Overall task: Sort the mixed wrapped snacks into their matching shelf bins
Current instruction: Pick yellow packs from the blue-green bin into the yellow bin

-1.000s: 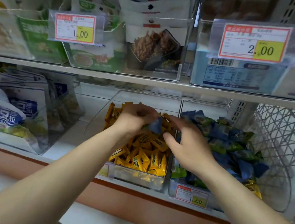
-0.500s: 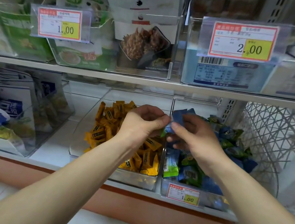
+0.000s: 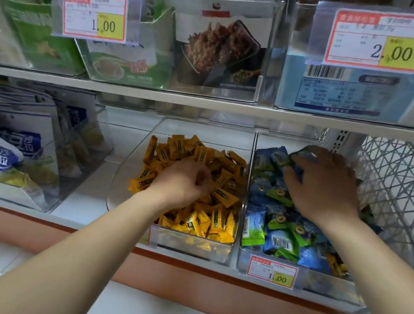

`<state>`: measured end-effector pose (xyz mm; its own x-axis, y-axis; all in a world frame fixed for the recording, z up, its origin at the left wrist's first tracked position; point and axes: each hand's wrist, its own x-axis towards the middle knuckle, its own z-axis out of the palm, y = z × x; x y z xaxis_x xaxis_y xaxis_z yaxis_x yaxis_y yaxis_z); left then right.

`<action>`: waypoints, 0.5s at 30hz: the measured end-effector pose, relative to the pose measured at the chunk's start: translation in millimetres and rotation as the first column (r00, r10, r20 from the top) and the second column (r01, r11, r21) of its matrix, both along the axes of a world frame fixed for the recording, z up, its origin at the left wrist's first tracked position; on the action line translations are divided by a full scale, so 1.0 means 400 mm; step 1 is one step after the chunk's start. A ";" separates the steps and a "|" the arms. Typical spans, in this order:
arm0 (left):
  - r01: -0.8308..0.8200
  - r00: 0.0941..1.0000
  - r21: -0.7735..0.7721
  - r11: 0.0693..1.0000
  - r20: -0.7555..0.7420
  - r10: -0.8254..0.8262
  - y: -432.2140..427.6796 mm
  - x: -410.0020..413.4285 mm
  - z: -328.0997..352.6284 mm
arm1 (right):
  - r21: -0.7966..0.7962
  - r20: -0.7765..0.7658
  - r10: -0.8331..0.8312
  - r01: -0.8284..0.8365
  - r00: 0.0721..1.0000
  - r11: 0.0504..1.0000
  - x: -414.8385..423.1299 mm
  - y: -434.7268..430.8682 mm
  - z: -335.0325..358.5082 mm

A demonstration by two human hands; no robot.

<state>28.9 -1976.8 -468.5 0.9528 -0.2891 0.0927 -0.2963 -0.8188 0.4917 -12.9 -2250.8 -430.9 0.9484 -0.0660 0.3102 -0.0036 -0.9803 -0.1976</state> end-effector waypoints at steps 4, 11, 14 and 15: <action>0.107 0.990 0.233 0.966 -0.115 -0.082 -0.055 0.021 -0.024 | 0.071 0.037 0.294 -0.296 0.955 0.952 -0.018 0.099 0.010; 0.217 0.968 0.496 0.840 -0.221 -0.120 -0.096 0.058 -0.045 | 0.068 -0.142 0.189 -0.181 0.972 0.981 -0.016 0.150 -0.054; 0.241 0.951 0.432 0.869 -0.284 -0.123 -0.104 0.072 -0.043 | 0.052 -0.129 0.206 -0.200 0.970 0.978 -0.006 0.148 -0.065; 0.247 0.942 0.406 0.880 -0.314 -0.119 -0.105 0.075 -0.041 | 0.049 -0.136 0.205 -0.200 0.969 0.979 -0.004 0.146 -0.067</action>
<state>59.0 -2018.8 -484.9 0.8473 -0.4103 -0.3372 -0.3688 -0.9114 0.1824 -14.5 -2192.6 -457.5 0.9768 0.1237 0.1750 0.1646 -0.9559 -0.2431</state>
